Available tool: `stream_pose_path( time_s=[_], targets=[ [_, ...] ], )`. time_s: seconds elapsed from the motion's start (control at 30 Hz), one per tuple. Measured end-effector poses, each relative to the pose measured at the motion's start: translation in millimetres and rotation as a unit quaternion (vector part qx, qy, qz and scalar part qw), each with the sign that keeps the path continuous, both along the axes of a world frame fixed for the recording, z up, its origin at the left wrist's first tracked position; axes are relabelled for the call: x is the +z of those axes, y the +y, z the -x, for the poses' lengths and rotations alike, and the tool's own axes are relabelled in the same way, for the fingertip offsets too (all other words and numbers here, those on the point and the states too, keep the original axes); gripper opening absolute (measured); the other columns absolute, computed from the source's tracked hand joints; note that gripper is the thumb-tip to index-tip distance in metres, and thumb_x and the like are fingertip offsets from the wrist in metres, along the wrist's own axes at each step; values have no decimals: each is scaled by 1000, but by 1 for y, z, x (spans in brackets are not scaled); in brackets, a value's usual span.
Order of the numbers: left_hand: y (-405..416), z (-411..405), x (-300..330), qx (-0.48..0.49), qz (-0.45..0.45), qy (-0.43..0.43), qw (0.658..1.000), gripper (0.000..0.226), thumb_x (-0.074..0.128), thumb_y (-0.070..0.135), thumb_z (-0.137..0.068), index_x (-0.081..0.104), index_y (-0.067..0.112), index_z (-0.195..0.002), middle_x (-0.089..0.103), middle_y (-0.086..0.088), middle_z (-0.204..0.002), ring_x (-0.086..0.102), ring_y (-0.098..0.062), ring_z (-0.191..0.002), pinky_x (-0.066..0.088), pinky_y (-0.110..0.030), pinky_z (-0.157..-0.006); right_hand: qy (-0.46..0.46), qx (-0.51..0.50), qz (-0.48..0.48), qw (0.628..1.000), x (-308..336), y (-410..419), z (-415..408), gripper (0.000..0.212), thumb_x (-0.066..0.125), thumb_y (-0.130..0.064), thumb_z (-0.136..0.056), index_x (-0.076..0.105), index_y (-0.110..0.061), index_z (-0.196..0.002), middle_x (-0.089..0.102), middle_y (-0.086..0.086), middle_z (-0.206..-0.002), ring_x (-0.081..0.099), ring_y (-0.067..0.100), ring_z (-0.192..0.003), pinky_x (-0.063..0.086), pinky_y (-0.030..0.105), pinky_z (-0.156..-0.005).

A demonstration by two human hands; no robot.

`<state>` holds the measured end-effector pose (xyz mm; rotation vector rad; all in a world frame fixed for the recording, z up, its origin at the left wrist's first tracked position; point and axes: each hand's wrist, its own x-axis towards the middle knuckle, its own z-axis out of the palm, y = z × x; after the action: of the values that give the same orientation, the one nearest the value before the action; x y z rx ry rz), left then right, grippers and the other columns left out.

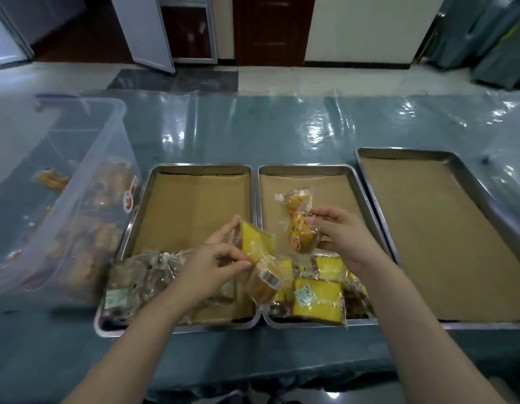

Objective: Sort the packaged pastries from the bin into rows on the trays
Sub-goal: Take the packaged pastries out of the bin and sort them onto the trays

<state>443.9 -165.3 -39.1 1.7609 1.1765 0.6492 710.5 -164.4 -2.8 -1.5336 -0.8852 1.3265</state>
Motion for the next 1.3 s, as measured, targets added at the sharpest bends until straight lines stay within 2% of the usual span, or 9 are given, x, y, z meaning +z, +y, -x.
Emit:
stream_pose_path(
  time_s=[0.1, 0.37, 0.43, 0.53, 0.7, 0.83, 1.0, 1.17, 1.3],
  targets=[
    [-6, -26, -11, -29, 35, -41, 998, 11, 76, 27, -80, 72, 27, -70, 28, 35, -149, 39, 5, -134, 39, -37, -110, 19, -34, -2, 999, -2, -3, -19, 16, 69, -6, -88, 67, -10, -103, 71, 9, -97, 69, 21, -81, 57, 30, -61],
    [-6, -110, -35, -48, 108, -74, 990, 8, 74, 22, -83, 73, 17, -76, 31, 30, -149, 34, 13, -132, 31, -27, -112, 14, -51, -11, 999, -2, -6, -95, 20, 72, -11, -85, 69, -13, -105, 73, 12, -106, 68, 27, -87, 56, 46, -84],
    [-3, -129, -42, -40, 115, -43, 992, 9, 75, 22, -83, 74, 13, -80, 29, 26, -150, 34, 16, -129, 32, -21, -111, 23, -50, -5, 998, -5, -6, -118, 20, 71, -10, -86, 69, -12, -105, 73, 12, -103, 70, 24, -85, 57, 43, -81],
    [-3, -151, -52, -25, 127, 30, 991, 14, 78, 39, -73, 74, 26, -72, 31, 15, -150, 33, 0, -137, 32, -25, -112, 23, -26, 9, 999, -10, -10, -156, 19, 69, -10, -88, 68, -11, -107, 73, 10, -98, 68, 16, -75, 58, 37, -71],
    [-7, -180, -44, 41, 31, 235, 971, 18, 76, 42, -79, 64, 46, -65, 38, 5, -150, 20, -15, -145, 16, -32, -112, 11, -2, 27, 1000, -24, -14, -218, 22, 69, -13, -88, 68, -11, -110, 73, 13, -105, 69, 24, -87, 56, 44, -84],
    [-9, -205, -22, 63, -8, 296, 953, 12, 72, 45, -81, 64, 43, -72, 36, 4, -154, 14, -18, -147, 13, -40, -117, 16, 11, 29, 999, -32, -14, -254, 25, 70, -11, -87, 67, -8, -111, 72, 15, -107, 67, 26, -88, 56, 46, -85],
    [-7, -245, 15, 66, -29, 271, 960, 13, 72, 41, -83, 66, 39, -71, 54, 6, -139, 42, -17, -131, 31, -39, -109, 19, 24, 35, 999, -35, -18, -297, 22, 70, -9, -87, 68, -9, -109, 72, 13, -99, 66, 22, -82, 58, 41, -77],
    [-7, -315, 36, 90, 50, 173, 980, 14, 70, 39, -86, 68, 28, -78, 68, 20, -100, 63, -5, -91, 48, -27, -72, -3, 29, 40, 999, -39, -26, -339, 17, 70, -6, -87, 68, -10, -104, 71, 6, -89, 67, 14, -74, 59, 29, -64],
    [-5, -366, 7, 47, 112, 183, 976, 15, 68, 43, -87, 67, 31, -79, 69, 12, -81, 64, -8, -80, 54, -37, -77, -42, 59, 42, 997, -47, -41, -367, 12, 70, -3, -86, 70, -13, -93, 68, 6, -84, 63, 16, -76, 54, 27, -66]
  ],
)
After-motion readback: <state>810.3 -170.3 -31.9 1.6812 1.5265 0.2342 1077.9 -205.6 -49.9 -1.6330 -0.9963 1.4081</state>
